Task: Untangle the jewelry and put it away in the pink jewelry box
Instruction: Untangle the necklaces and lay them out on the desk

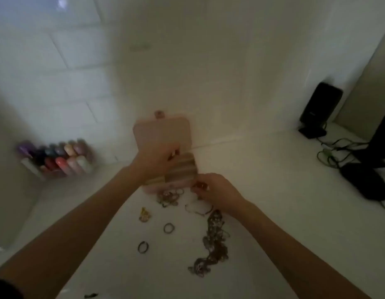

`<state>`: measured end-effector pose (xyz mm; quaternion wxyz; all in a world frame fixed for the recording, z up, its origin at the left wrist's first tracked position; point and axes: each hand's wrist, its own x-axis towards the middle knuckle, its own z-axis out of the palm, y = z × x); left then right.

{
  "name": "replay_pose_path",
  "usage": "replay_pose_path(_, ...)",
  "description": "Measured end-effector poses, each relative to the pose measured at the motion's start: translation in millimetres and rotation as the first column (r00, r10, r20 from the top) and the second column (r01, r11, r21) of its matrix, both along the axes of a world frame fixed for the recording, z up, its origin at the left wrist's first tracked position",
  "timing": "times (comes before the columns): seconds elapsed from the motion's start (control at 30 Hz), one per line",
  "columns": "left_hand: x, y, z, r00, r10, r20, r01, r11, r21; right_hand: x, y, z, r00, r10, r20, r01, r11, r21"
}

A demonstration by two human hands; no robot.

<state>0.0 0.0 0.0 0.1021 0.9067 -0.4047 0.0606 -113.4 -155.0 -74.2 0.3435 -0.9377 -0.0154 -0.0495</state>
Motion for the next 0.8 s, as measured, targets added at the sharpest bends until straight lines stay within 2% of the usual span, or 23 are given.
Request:
replay_pose_path(0.1,-0.1,8.8,-30.4,0.993,0.019,0.116,-0.009,0.996,-0.087,3.8,3.2,-23.7,0.988,0.006,0.153,-0.010,1.000,0.023)
replay_pose_path(0.17,-4.5,16.9,-46.9,0.982,0.073,0.172,-0.035,0.976,-0.214,5.5,2.0,-29.2,0.977,0.002,0.212,-0.006,1.000,0.021)
replay_pose_path(0.23,-13.5,26.6,-55.3,0.981,0.128,0.144,-0.064,0.923,-0.380,2.2,2.7,-28.5,0.981,0.017,0.194,-0.016,1.000,-0.006)
replay_pose_path(0.3,-20.5,38.4,-61.4,0.985,0.128,0.117,-0.062,0.890,-0.451,-2.4,5.2,-23.5,0.990,-0.017,0.143,0.015,1.000,0.012)
replay_pose_path(0.43,-35.6,53.7,-83.7,0.985,0.155,0.077,-0.094,0.852,-0.514,-2.9,24.5,-21.2,0.991,-0.055,0.120,0.057,0.998,-0.007)
replay_pose_path(0.57,-32.5,65.6,-92.7,0.988,0.156,0.004,-0.124,0.801,-0.586,-1.0,33.5,-21.3,0.988,-0.066,0.137,0.080,0.992,-0.099)
replay_pose_path(0.7,-27.5,68.2,-96.9,0.988,0.149,0.042,-0.106,0.850,-0.515,-3.8,17.5,-18.6,0.989,-0.113,0.093,0.110,0.993,0.038)
replay_pose_path(0.8,-32.7,61.6,-98.7,0.995,0.086,0.054,-0.049,0.873,-0.485,-10.0,3.4,-10.6,0.997,-0.079,-0.001,0.079,0.995,0.060)
